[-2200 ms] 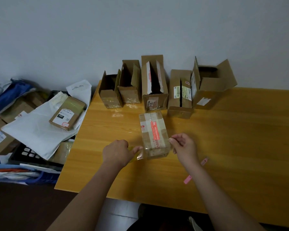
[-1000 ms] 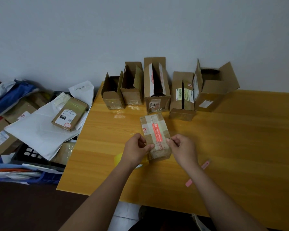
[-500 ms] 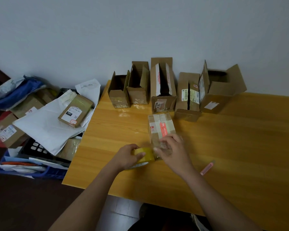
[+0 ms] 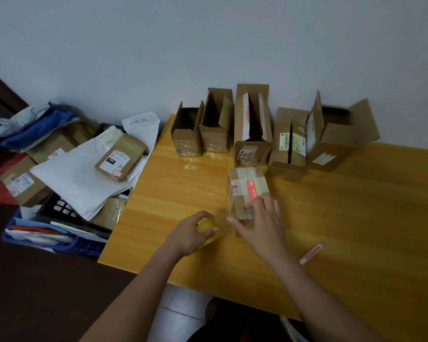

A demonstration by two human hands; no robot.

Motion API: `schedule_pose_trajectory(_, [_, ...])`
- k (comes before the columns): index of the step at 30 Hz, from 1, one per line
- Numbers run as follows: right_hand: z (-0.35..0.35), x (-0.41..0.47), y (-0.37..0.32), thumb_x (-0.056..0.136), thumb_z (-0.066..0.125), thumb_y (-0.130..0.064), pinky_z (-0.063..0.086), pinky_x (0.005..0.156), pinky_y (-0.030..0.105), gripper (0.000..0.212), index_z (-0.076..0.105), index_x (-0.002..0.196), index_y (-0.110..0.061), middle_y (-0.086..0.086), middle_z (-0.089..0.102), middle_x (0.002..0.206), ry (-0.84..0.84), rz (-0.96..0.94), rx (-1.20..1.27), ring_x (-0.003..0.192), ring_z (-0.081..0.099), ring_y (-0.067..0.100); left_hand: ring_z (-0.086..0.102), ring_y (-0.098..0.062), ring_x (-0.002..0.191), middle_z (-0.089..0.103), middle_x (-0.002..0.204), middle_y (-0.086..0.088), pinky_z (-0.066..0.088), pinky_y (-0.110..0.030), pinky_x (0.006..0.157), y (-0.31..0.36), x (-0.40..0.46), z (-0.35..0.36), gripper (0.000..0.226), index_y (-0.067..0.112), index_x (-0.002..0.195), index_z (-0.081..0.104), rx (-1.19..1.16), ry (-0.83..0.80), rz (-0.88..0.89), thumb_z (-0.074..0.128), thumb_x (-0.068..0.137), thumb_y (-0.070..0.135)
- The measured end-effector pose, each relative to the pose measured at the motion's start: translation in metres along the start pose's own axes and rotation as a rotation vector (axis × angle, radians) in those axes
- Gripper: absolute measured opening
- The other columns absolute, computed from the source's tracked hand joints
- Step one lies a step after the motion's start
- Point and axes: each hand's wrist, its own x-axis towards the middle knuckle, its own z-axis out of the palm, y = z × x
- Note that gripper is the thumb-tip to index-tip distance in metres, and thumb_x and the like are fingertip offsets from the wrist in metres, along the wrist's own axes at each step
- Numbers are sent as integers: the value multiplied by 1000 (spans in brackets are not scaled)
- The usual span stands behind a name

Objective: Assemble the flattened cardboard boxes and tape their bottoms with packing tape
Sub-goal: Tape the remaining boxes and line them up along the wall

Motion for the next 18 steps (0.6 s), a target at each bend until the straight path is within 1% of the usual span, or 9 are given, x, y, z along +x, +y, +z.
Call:
schedule_pose_trajectory(2, [4, 2, -4, 74, 73, -55, 39, 80, 22, 49, 54, 99, -17, -1, 46, 109, 41, 23, -42, 103, 41, 14, 58, -24, 107, 61, 126, -2, 49, -36, 89, 1, 0, 0, 30, 36, 117, 57, 25, -4, 2, 63, 89, 47])
schedule_pose_trajectory(4, [3, 5, -2, 73, 78, -48, 38, 82, 22, 46, 55, 98, -17, -2, 46, 109, 12, 13, -10, 103, 38, 12, 56, -21, 114, 59, 131, -1, 47, -35, 90, 2, 0, -4, 35, 33, 119, 60, 69, -2, 0, 62, 89, 50])
schedule_pose_trajectory(5, [2, 7, 0, 73, 79, -46, 37, 82, 21, 45, 56, 97, -17, -3, 45, 108, -7, -2, 13, 102, 35, 10, 56, -20, 113, 60, 130, 0, 48, -36, 90, 3, 1, -5, 38, 32, 119, 61, 109, 9, 2, 60, 88, 54])
schedule_pose_trajectory(9, [-7, 13, 12, 71, 83, -39, 37, 81, 22, 43, 54, 95, -18, -7, 42, 106, -35, -36, 67, 102, 31, 6, 59, -22, 105, 63, 121, -1, 51, -37, 80, 11, 4, 3, 48, 33, 121, 57, 291, 21, -38, 56, 85, 65])
schedule_pose_trajectory(11, [-11, 14, 18, 72, 82, -40, 35, 82, 21, 43, 52, 96, -22, -10, 39, 106, -68, -29, 90, 103, 29, 4, 60, -24, 102, 63, 119, -2, 48, -35, 75, 9, 4, 10, 52, 35, 123, 53, 315, 11, -37, 54, 83, 68])
schedule_pose_trajectory(14, [-12, 14, 25, 71, 81, -43, 37, 82, 21, 44, 52, 97, -23, -10, 39, 106, -75, -1, 101, 103, 32, 5, 59, -22, 95, 62, 109, -2, 50, -37, 76, 5, 4, 16, 38, 38, 116, 51, 231, 20, 43, 52, 87, 63])
schedule_pose_trajectory(16, [-13, 17, 26, 71, 79, -46, 38, 84, 20, 44, 54, 98, -23, -10, 41, 107, -107, 15, 144, 105, 34, 7, 56, -20, 93, 51, 107, 0, 50, -37, 80, 3, 5, 16, 21, 39, 105, 56, 131, 50, 86, 54, 91, 54])
schedule_pose_trajectory(17, [-16, 17, 25, 73, 76, -47, 38, 85, 19, 40, 57, 98, -23, -10, 43, 107, -100, 15, 205, 106, 37, 8, 54, -20, 94, 46, 107, 0, 48, -36, 83, 2, 6, 16, 13, 37, 100, 58, 80, 65, 96, 56, 93, 47])
schedule_pose_trajectory(18, [-20, 15, 26, 78, 71, -45, 39, 85, 18, 33, 59, 98, -21, -10, 46, 106, -43, 2, 268, 105, 40, 9, 51, -18, 96, 44, 108, -2, 45, -33, 86, 0, 8, 15, 7, 34, 95, 59, 28, 70, 100, 57, 94, 40])
